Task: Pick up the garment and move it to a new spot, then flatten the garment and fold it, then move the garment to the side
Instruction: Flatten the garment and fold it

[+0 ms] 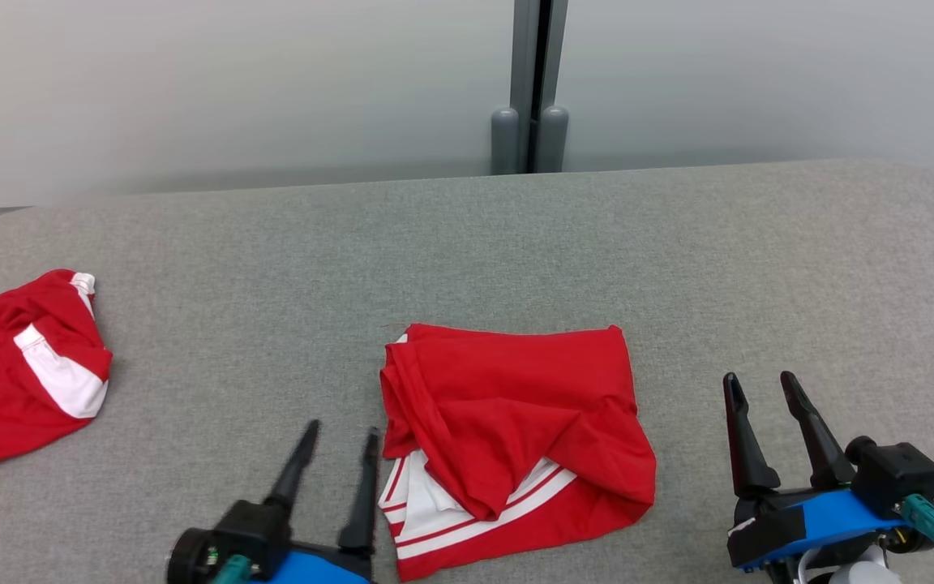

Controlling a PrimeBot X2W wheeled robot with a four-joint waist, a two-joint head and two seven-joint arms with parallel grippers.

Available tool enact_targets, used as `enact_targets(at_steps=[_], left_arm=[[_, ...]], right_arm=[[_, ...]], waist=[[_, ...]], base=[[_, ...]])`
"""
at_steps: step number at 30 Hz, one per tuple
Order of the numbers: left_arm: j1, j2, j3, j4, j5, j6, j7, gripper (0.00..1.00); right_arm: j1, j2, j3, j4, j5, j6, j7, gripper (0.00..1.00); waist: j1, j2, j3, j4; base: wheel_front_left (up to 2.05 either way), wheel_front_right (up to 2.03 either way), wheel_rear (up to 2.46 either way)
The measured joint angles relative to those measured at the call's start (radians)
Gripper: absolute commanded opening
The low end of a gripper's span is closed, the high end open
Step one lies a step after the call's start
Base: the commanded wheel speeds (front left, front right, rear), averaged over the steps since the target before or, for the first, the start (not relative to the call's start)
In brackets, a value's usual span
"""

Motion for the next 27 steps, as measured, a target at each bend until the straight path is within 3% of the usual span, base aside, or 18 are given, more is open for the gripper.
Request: enact_targets(at_steps=[8,16,27], left_arm=[[-0.035,0.001,-0.192,0.111,0.002,-0.005,0.000,1.00],[-0.054,0.042,-0.350,0.170,-0.046,-0.008,0.000,1.00],[-0.104,0.057,-0.420,0.168,-0.095,-0.008,0.000,1.00]], right_arm=[[-0.009,0.001,0.004,0.002,0.008,0.000,0.000,1.00],[-0.025,0.001,0.001,-0.008,0.026,0.000,0.000,1.00],[-0.043,0.001,0.002,-0.016,0.031,0.000,0.000,1.00]], waist=[[0.0000,0.0000,0.027,-0.026],[0.0001,0.0000,0.067,-0.048],[0.0000,0.0000,0.098,-0.057]], base=[[0.00,0.00,0.00],[0.00,0.00,0.00],[0.00,0.00,0.00]])
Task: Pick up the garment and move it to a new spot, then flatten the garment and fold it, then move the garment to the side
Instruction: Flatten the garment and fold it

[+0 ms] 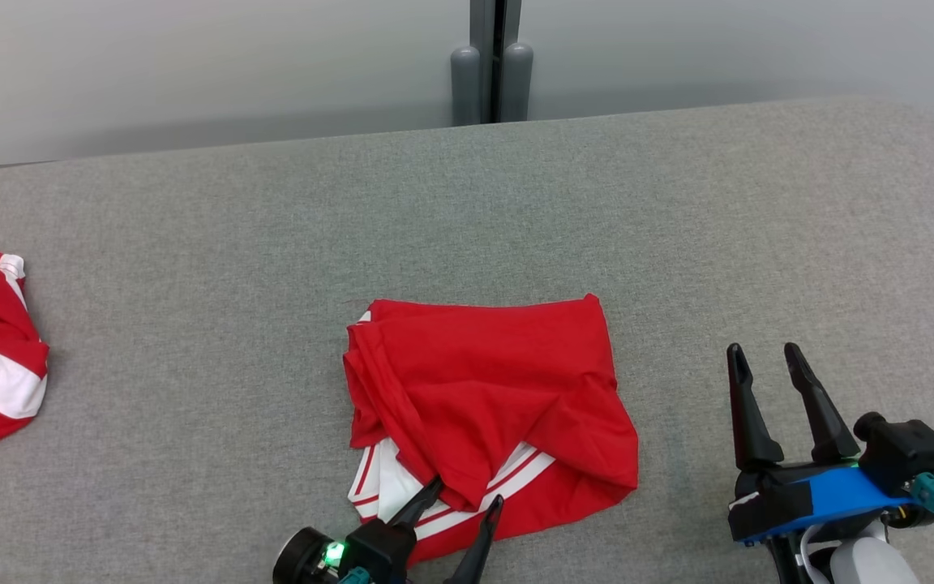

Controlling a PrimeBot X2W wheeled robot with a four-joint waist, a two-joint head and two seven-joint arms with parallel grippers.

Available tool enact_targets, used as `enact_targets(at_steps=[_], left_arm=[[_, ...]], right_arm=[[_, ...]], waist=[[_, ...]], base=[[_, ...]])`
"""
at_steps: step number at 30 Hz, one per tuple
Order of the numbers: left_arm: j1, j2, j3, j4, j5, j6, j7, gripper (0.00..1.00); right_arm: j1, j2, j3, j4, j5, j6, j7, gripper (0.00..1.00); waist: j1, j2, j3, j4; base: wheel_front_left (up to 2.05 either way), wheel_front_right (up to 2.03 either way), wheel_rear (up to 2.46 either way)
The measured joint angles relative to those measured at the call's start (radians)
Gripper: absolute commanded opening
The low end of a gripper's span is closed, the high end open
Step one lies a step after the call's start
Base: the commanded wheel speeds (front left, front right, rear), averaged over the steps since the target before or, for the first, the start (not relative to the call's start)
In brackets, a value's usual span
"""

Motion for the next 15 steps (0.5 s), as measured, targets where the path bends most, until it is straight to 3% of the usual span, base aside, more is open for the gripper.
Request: enact_targets(at_steps=[5,6,7,8,9,15], left_arm=[[-0.022,-0.001,-0.009,0.017,-0.014,0.000,0.000,1.00],[-0.031,-0.005,-0.009,0.033,-0.025,0.000,0.000,0.90],[-0.037,-0.006,-0.008,0.040,-0.028,0.000,0.000,0.40],[-0.042,-0.007,-0.007,0.047,-0.029,0.000,0.000,0.16],[-0.044,-0.009,-0.004,0.056,-0.034,0.000,0.000,0.00],[-0.048,-0.002,0.010,0.071,-0.036,0.000,0.000,0.00]], right_arm=[[-0.003,0.000,0.000,0.002,0.000,0.000,0.000,1.00],[-0.003,0.000,0.001,0.003,0.003,0.000,0.000,1.00],[-0.003,0.000,0.002,0.003,0.004,0.000,0.000,1.00],[-0.003,0.000,0.001,0.003,0.004,0.000,0.000,1.00],[-0.003,0.000,0.001,0.004,0.004,0.000,0.000,1.00],[-0.001,0.000,-0.011,0.007,0.006,0.000,0.000,1.00]], waist=[[0.0000,0.0000,0.003,-0.003],[0.0000,0.0000,0.003,-0.006],[0.0000,0.0000,0.002,-0.006],[0.0000,0.0000,0.001,-0.007],[0.0000,0.0000,0.000,-0.007],[-0.0001,0.0000,-0.008,0.000]], base=[[0.00,0.00,0.00],[0.00,0.00,0.00],[0.00,0.00,0.00],[0.00,0.00,0.00],[0.00,0.00,0.00],[0.00,0.00,0.00]])
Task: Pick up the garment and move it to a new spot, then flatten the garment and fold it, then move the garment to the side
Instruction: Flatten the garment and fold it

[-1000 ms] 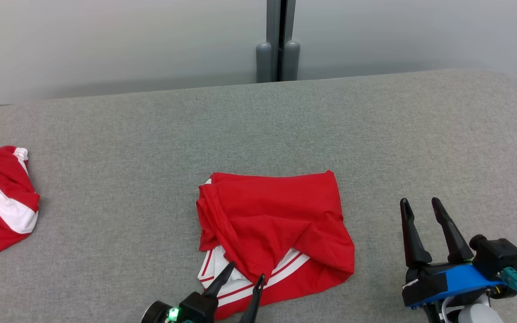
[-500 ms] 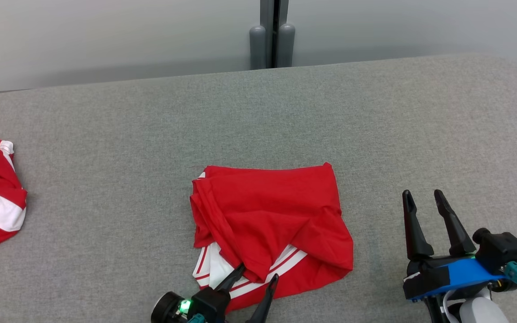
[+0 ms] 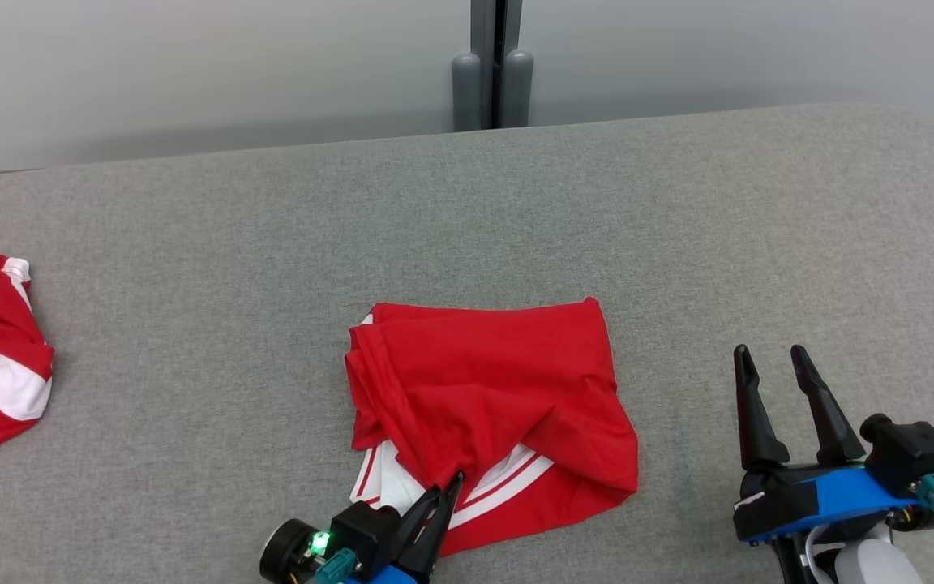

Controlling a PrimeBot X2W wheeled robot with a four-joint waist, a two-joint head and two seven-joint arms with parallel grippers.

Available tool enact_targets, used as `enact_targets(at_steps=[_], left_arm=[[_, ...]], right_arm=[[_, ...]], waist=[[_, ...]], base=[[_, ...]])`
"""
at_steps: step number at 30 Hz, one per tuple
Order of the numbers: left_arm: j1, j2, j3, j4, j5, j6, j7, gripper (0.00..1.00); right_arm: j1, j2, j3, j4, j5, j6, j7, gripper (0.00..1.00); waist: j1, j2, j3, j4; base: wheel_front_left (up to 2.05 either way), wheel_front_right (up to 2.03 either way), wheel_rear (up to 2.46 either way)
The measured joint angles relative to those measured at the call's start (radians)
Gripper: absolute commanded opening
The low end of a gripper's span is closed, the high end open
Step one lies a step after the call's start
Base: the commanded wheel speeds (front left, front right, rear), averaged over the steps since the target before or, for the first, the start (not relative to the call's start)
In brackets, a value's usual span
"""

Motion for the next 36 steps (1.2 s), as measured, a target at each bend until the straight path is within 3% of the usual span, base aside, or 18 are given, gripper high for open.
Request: enact_targets(at_steps=[10,20,26,27,28,29,30,36], left_arm=[[0.056,0.063,0.009,-0.111,0.018,0.007,0.002,0.00],[0.146,0.151,0.026,-0.270,0.016,0.060,0.071,0.00],[0.199,0.160,0.032,-0.296,-0.021,0.075,0.087,0.00],[0.200,0.162,0.026,-0.295,-0.025,0.067,0.094,0.35],[0.200,0.162,0.023,-0.296,-0.025,0.067,0.094,0.48],[0.200,0.159,0.023,-0.296,-0.024,0.067,0.088,0.95],[0.200,0.153,0.024,-0.295,-0.027,0.067,0.083,1.00],[0.185,0.125,0.052,-0.310,-0.025,0.089,0.023,1.00]], right_arm=[[0.014,0.000,-0.017,0.008,0.001,0.000,0.000,1.00],[0.024,0.000,-0.041,0.024,-0.007,0.000,0.000,1.00],[0.025,0.000,-0.054,0.039,-0.013,0.000,0.000,1.00],[0.025,0.000,-0.056,0.041,-0.013,0.000,0.000,1.00],[0.025,0.000,-0.057,0.043,-0.013,0.000,0.000,1.00],[0.025,0.000,-0.057,0.046,-0.014,0.000,0.000,1.00],[0.025,0.000,-0.058,0.048,-0.016,0.000,0.000,1.00],[0.024,0.000,-0.056,0.060,-0.023,0.000,0.000,1.00]], waist=[[0.0000,-0.0001,-0.022,0.031],[0.0001,0.0000,-0.024,0.051],[0.0001,0.0000,-0.018,0.055],[0.0001,0.0000,-0.018,0.058],[0.0001,0.0000,-0.018,0.060],[0.0001,0.0000,-0.018,0.061],[0.0001,0.0000,-0.018,0.063],[0.0001,0.0000,-0.031,0.067]], base=[[0.00,0.00,0.00],[0.00,0.00,0.00],[0.00,0.00,0.00],[0.00,0.00,0.00],[0.00,0.00,0.00],[0.00,0.00,0.00],[0.00,0.00,0.00],[0.00,0.00,0.00]])
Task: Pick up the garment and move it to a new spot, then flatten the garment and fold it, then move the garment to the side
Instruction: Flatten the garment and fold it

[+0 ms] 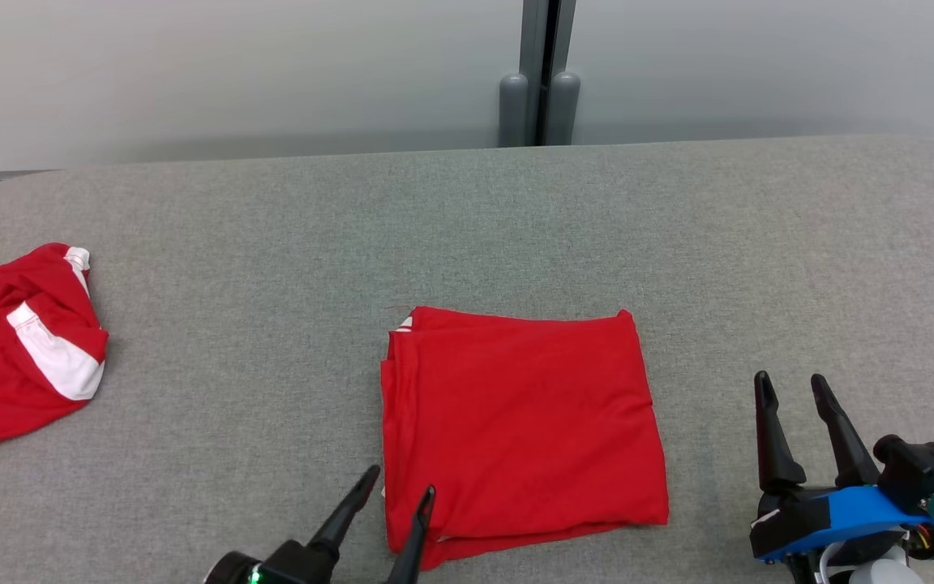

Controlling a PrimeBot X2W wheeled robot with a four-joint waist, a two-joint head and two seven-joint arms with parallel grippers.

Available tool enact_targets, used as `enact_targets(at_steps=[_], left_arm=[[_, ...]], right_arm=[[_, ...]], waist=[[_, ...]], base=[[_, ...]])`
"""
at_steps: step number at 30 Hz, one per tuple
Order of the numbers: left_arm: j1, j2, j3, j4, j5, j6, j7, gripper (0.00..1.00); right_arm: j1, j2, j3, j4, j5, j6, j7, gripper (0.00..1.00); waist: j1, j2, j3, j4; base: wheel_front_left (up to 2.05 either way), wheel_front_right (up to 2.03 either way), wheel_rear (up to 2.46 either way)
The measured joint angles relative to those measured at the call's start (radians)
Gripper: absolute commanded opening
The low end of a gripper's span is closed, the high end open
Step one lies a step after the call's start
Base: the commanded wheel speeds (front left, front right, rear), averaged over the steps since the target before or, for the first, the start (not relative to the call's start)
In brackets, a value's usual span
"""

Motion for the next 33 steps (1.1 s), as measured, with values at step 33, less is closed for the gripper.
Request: enact_targets(at_steps=[33], left_arm=[[-0.002,0.022,0.446,-0.057,0.043,0.124,-0.022,1.00]], right_arm=[[0.023,0.000,0.109,-0.060,-0.025,0.000,0.008,1.00]], waist=[[-0.0001,0.0000,-0.120,-0.035]], base=[[0.00,0.00,0.00]])
